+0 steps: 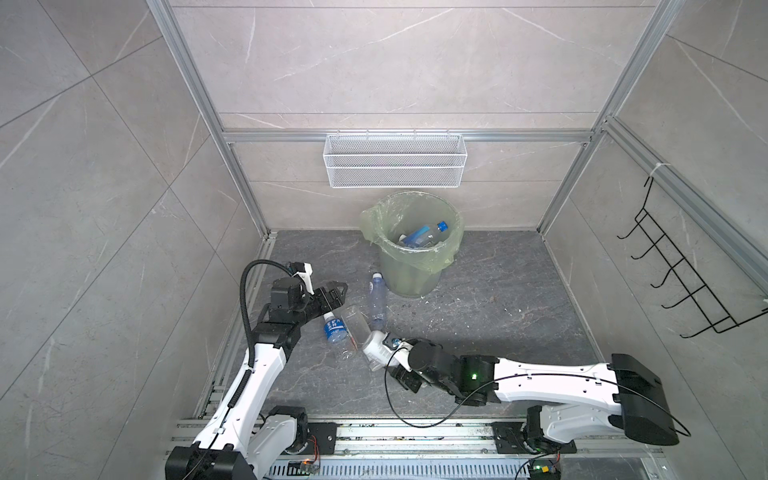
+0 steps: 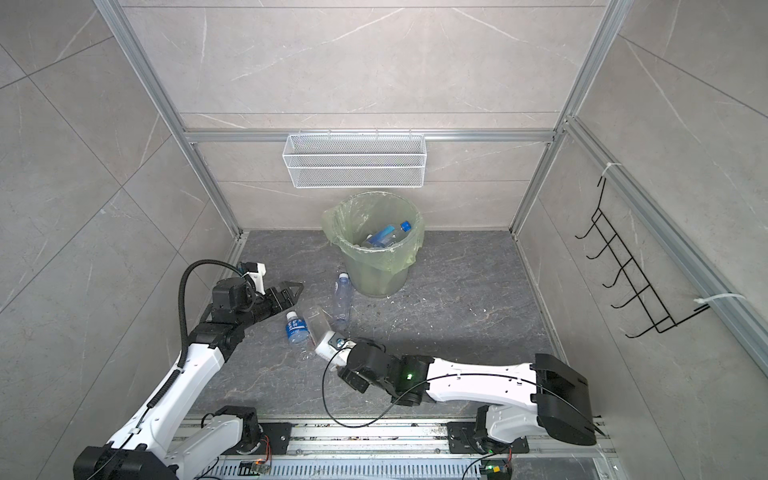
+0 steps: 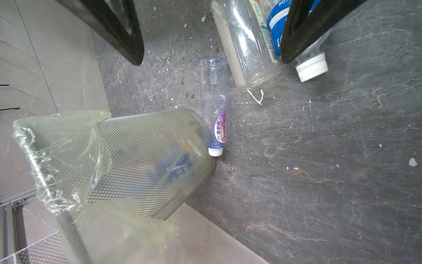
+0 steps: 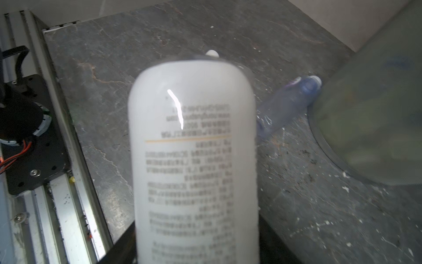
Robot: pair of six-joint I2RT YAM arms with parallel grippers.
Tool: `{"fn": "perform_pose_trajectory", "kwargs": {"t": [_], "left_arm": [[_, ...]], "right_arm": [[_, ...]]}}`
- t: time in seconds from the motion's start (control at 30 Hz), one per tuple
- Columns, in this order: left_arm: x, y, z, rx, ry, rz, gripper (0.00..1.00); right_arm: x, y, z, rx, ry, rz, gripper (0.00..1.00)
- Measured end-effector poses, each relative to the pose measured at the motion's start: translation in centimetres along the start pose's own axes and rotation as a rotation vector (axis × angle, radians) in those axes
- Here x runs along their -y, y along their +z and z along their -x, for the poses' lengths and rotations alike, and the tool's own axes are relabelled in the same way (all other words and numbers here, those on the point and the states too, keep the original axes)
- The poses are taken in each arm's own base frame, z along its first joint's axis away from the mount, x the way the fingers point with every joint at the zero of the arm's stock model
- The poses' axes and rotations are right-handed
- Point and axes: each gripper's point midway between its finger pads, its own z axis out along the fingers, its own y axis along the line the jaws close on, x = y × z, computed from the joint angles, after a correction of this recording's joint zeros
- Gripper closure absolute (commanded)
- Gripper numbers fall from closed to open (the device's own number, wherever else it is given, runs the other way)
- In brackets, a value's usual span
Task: Throw the plastic bottles in the bin
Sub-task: 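Lift the white-labelled bottle with the right gripper toward the bin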
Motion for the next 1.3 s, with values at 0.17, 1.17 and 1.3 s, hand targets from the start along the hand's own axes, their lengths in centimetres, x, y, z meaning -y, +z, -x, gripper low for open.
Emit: {"fn": "perform_pose_trajectory", "kwargs": {"t": [0.17,1.17,1.3], "left_arm": [[1.6,0.4,-1.2,-0.034,0.061,-0.036,0.05],[6.0,0.5,-4.7,-0.121,0.292,-0.085,0.06],[6.0,0.5,-4.7,-0.12,0.293,-0.086,0.06]], "right_arm": [[3.3,-2.6,0.2,0.066,0.108,-0.068,0.41],[21.1,-18.6,15.2,0.433,0.516,-0.557,0.45],[26.3,-17.1,23.2,0.511,0.562,-0.558,0.23]]}}
